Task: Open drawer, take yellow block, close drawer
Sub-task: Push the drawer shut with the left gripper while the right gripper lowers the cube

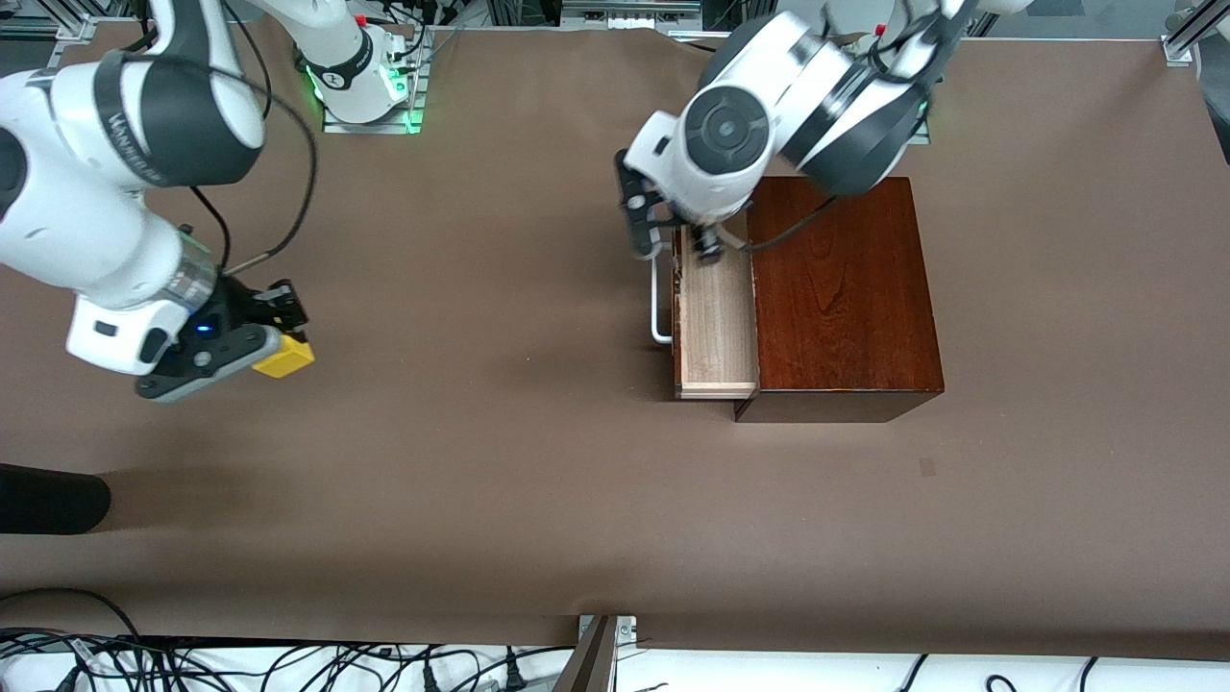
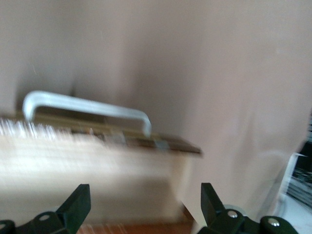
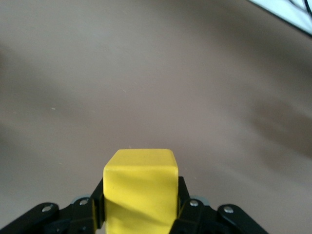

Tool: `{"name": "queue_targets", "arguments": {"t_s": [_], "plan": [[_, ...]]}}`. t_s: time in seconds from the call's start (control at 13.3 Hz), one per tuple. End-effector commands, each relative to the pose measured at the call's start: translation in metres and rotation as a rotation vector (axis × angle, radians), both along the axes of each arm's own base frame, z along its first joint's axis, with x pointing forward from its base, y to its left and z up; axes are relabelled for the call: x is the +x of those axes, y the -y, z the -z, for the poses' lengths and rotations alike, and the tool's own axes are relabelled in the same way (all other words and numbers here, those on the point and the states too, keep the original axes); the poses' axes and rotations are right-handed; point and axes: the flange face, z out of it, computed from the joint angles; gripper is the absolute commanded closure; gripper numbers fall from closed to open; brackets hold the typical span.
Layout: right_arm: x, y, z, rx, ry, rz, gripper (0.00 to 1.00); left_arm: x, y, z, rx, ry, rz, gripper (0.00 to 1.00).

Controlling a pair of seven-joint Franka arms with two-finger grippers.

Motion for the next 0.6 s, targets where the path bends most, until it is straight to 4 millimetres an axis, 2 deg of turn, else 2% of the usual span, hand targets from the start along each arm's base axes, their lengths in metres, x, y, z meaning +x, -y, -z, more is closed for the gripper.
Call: {"name": "queue_targets", "arguments": {"t_s": [0.0,0.3,0.38,0.53], "plan": [[-0.028,0.038,0.042,-0.011,-0.017,0.064,1.00,0.010,0.040,0.044,-0.094,0.053,0.143,0.00],[-0.051,0.061,0.140,-0.019,-0.002,0.185,1.00,0.002,0.068,0.110,-0.017,0.113,0.232,0.00],[-0.056,0.063,0.155,-0.013,0.014,0.196,1.00,0.000,0.071,0.119,0.006,0.127,0.254,0.00],[-0.066,0.062,0.182,-0.011,0.012,0.254,1.00,0.000,0.063,0.130,0.081,0.151,0.299,0.00]]}}
